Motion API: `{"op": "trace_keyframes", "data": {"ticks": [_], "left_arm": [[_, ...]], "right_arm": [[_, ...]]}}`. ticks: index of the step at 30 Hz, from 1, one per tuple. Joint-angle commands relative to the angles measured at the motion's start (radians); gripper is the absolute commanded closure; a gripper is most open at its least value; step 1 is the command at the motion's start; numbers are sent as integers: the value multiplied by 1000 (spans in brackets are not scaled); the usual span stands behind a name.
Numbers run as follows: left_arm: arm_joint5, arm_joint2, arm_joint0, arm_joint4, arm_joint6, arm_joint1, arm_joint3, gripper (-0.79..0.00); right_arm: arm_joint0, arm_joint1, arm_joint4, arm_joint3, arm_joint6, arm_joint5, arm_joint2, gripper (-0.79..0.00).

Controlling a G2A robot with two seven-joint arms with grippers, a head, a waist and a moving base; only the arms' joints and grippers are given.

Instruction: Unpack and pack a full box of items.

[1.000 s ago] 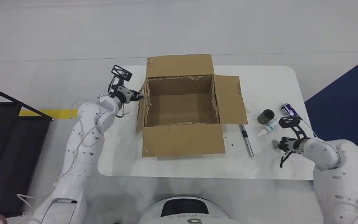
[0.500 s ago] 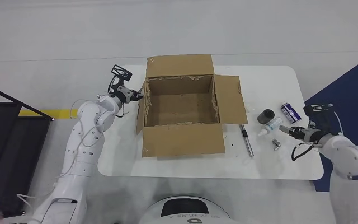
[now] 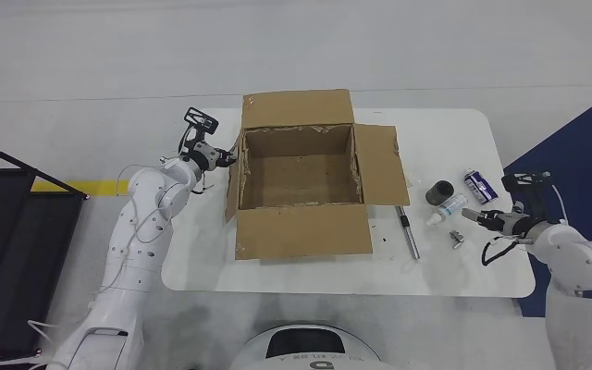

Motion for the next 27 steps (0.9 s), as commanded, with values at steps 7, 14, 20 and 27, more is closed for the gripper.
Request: {"op": "trace_keyframes", "data": {"ticks": [7, 14, 20, 27], "left_arm": [[0, 0, 0, 0, 0, 0, 0, -785], [0, 0, 0, 0, 0, 0, 0, -785], [0, 0, 0, 0, 0, 0, 0, -785], [0, 0, 0, 0, 0, 0, 0, -785]], "right_arm": [[0, 0, 1, 0, 0, 0, 0, -785], [-10, 1, -50, 1, 4, -2, -16, -785], [-43, 8, -145, 3, 32, -60, -69, -785], [-49, 18, -145, 35, 44, -133, -89, -440]]}}
